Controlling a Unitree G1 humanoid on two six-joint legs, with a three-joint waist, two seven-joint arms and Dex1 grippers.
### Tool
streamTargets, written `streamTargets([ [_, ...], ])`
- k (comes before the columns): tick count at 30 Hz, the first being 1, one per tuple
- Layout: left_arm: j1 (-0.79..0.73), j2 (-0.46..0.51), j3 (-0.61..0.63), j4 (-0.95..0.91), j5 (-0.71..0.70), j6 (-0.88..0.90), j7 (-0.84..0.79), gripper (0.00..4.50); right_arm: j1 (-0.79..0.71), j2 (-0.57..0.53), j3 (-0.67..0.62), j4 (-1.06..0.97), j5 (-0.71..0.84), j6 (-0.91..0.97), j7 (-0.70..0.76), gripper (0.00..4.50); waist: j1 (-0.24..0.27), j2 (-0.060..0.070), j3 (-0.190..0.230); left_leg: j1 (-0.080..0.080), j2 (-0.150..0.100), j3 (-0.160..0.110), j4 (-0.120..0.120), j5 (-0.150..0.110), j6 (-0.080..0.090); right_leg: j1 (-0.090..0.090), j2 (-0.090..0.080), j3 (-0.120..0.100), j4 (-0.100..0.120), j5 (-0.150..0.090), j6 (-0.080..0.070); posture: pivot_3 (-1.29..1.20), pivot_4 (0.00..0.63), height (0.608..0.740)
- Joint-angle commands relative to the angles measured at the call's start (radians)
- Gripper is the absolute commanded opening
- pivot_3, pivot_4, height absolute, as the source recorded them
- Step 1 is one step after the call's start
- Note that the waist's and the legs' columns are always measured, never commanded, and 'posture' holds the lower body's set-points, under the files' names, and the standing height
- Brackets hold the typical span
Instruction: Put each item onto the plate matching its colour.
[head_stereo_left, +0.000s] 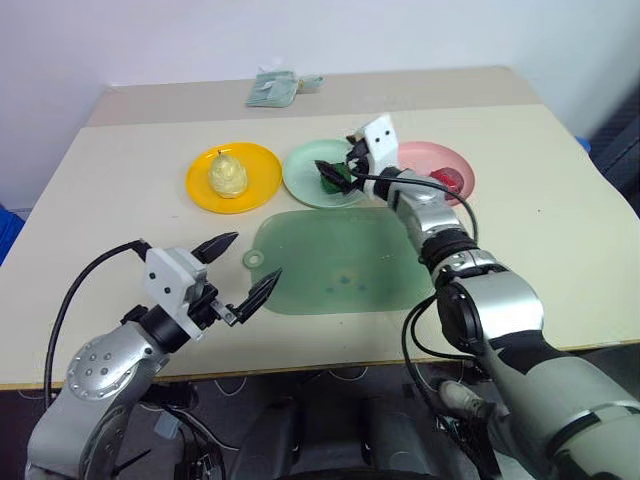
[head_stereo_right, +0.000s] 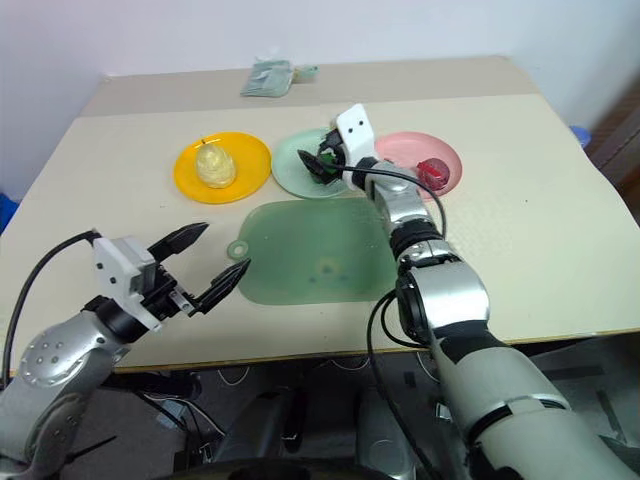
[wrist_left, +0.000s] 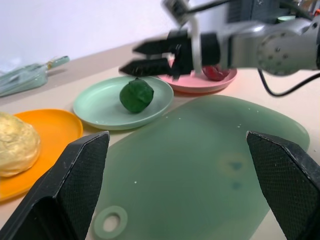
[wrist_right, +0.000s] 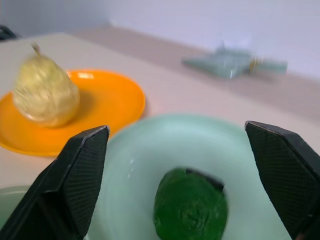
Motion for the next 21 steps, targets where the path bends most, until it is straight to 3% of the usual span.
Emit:
streamTargets([
  [1, -0.052, -0.014, -0.026, 0.069, 0.02, -0.047, -0.034, 4.5, 0.237, -0.112, -0.009, -0.522, 0.098, 0.197, 0.102, 4.44, 0.007, 0.0, 0.0, 0.0, 0.0, -0.001, 0.0, 0.0, 0.0, 0.001, 0.0, -0.001, -0.001, 0.0, 0.0, 0.0, 0.15, 0.74],
  [5, -0.117, -0.005, -0.038, 0.173, 0.048, -0.101, -0.1, 4.5, 0.546, -0.279, -0.044, -1.031, 0.177, 0.464, 0.119, 4.44, 0.021, 0.001, 0.0, -0.001, -0.001, 0.0, 0.002, -0.001, 0.002, 0.0, -0.002, 0.0, -0.001, 0.0, 0.0, 0.0, 0.15, 0.74],
  [11, -0.153, 0.021, 0.0, 0.273, 0.036, -0.1, -0.158, 4.5, 0.857, -0.43, -0.222, -1.418, 0.313, 0.709, 0.084, 4.44, 0.002, 0.001, -0.001, 0.001, 0.001, 0.0, 0.001, -0.001, 0.001, 0.001, -0.002, 0.002, 0.0, 0.0, 0.0, 0.0, 0.15, 0.74],
  [16, -0.102, 0.037, 0.04, 0.308, 0.051, -0.136, -0.186, 4.5, 1.078, -0.457, -0.382, -1.567, 0.376, 0.774, 0.053, 4.44, 0.005, 0.001, -0.001, 0.001, 0.0, 0.001, 0.002, -0.002, 0.003, 0.001, -0.003, 0.002, -0.002, 0.0, 0.0, 0.0, 0.15, 0.74],
  [21, -0.035, 0.051, 0.08, 0.304, 0.051, -0.171, -0.221, 4.5, 1.221, -0.418, -0.479, -1.584, 0.422, 0.751, 0.045, 4.44, 0.012, 0.0, -0.001, 0.001, 0.0, 0.001, 0.003, -0.002, 0.003, 0.003, -0.004, 0.002, -0.002, 0.0, -0.001, 0.0, 0.15, 0.74],
])
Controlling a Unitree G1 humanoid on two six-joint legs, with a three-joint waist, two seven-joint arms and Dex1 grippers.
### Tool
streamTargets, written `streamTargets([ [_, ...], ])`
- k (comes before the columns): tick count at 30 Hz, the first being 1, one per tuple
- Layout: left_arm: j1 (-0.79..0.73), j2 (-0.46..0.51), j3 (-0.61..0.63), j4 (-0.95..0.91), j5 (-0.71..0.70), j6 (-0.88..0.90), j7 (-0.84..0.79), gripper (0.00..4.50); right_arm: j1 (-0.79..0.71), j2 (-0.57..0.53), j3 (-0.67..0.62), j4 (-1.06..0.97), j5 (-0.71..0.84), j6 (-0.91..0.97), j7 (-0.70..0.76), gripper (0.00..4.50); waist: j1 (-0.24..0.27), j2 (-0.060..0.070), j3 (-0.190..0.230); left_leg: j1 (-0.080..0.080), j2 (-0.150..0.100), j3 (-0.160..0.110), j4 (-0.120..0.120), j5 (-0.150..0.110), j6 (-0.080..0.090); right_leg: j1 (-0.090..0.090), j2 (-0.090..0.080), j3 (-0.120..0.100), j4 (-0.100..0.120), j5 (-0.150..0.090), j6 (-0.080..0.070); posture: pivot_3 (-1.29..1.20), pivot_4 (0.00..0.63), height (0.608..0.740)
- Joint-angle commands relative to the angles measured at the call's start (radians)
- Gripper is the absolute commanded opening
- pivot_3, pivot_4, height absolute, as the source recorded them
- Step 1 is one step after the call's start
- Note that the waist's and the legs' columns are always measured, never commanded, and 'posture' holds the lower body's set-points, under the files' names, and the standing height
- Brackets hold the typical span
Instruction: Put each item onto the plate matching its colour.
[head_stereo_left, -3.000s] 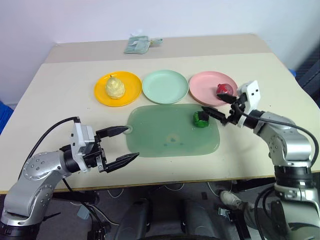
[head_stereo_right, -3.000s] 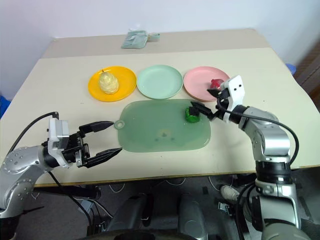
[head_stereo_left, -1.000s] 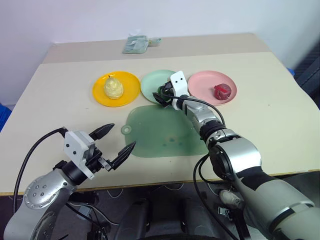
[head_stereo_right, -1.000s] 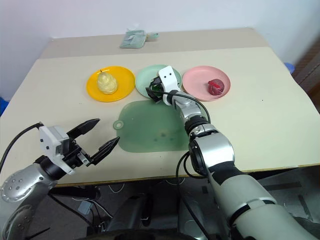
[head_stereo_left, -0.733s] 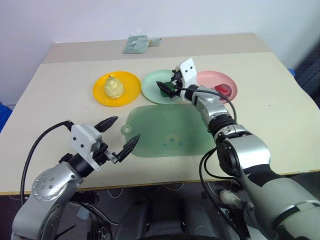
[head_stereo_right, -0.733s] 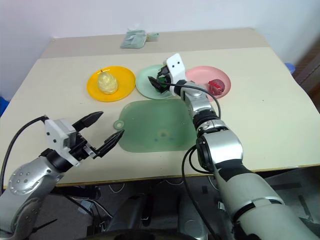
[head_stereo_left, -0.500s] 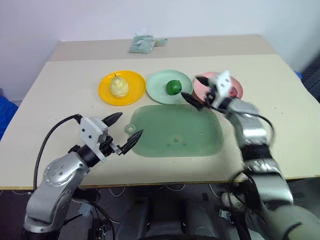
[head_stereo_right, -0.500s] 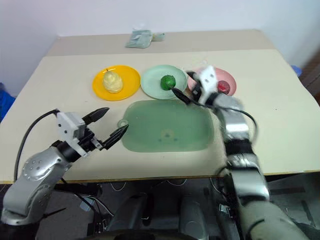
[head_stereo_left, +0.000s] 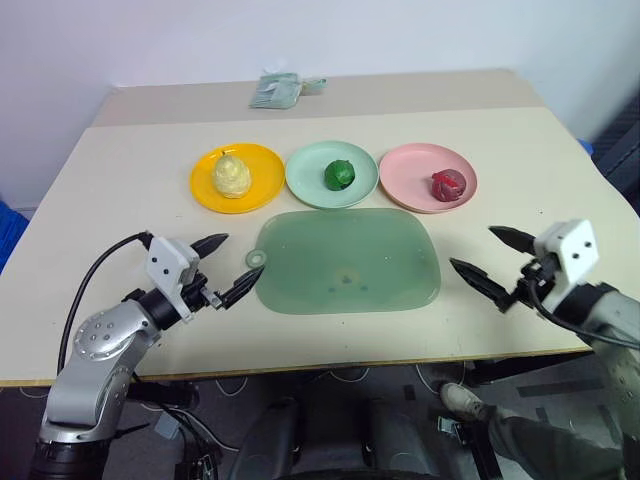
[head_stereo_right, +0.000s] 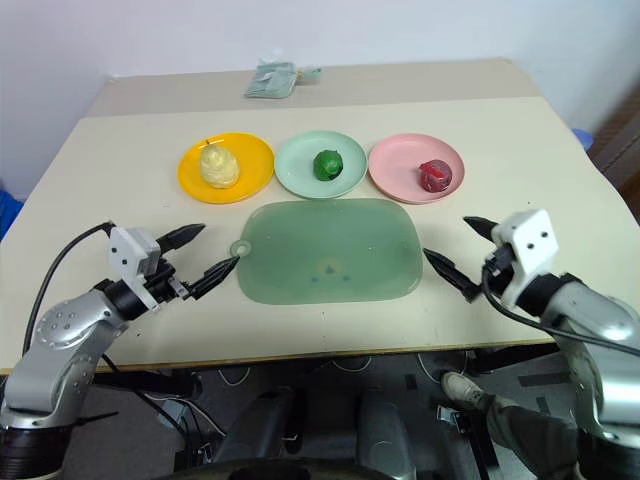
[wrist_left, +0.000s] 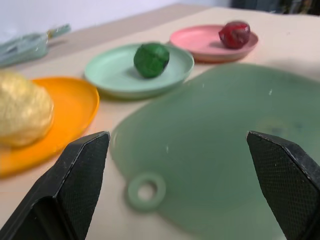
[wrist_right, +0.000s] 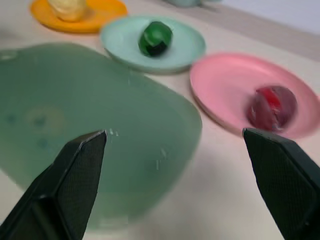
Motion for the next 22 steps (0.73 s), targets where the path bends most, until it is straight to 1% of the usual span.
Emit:
streamTargets([
  [1, 0.025, 0.02, 0.056, -0.028, -0.006, -0.038, -0.025, 4.5, 0.044, 0.026, -0.076, -0.037, 0.063, -0.02, -0.011, 4.44, 0.006, 0.0, 0.0, 0.0, 0.0, 0.0, 0.0, 0.0, 0.0, 0.0, 0.0, 0.0, 0.0, -0.001, -0.002, 0.0, 0.15, 0.74],
  [5, 0.054, 0.031, 0.089, -0.048, -0.022, -0.04, -0.039, 4.5, 0.077, 0.031, -0.112, -0.021, 0.124, -0.006, -0.007, 4.44, 0.014, 0.0, 0.0, 0.0, 0.0, 0.0, 0.001, 0.0, 0.0, 0.0, 0.0, 0.0, 0.0, -0.001, -0.003, 0.0, 0.15, 0.74],
  [10, 0.052, 0.026, 0.088, -0.08, -0.033, -0.017, -0.033, 4.5, 0.067, 0.014, -0.126, 0.002, 0.199, 0.016, -0.005, 4.44, 0.016, -0.001, -0.001, 0.0, 0.0, 0.0, 0.001, 0.0, 0.0, 0.001, 0.0, 0.0, -0.001, -0.002, -0.003, 0.0, 0.15, 0.74],
  [22, 0.045, 0.022, 0.073, -0.19, -0.064, 0.101, 0.029, 4.5, 0.056, -0.035, -0.108, 0.038, 0.232, 0.008, 0.012, 4.44, 0.015, -0.001, -0.001, 0.0, 0.0, 0.0, 0.001, 0.0, 0.0, 0.001, 0.0, -0.001, -0.001, -0.002, -0.003, 0.0, 0.15, 0.74],
])
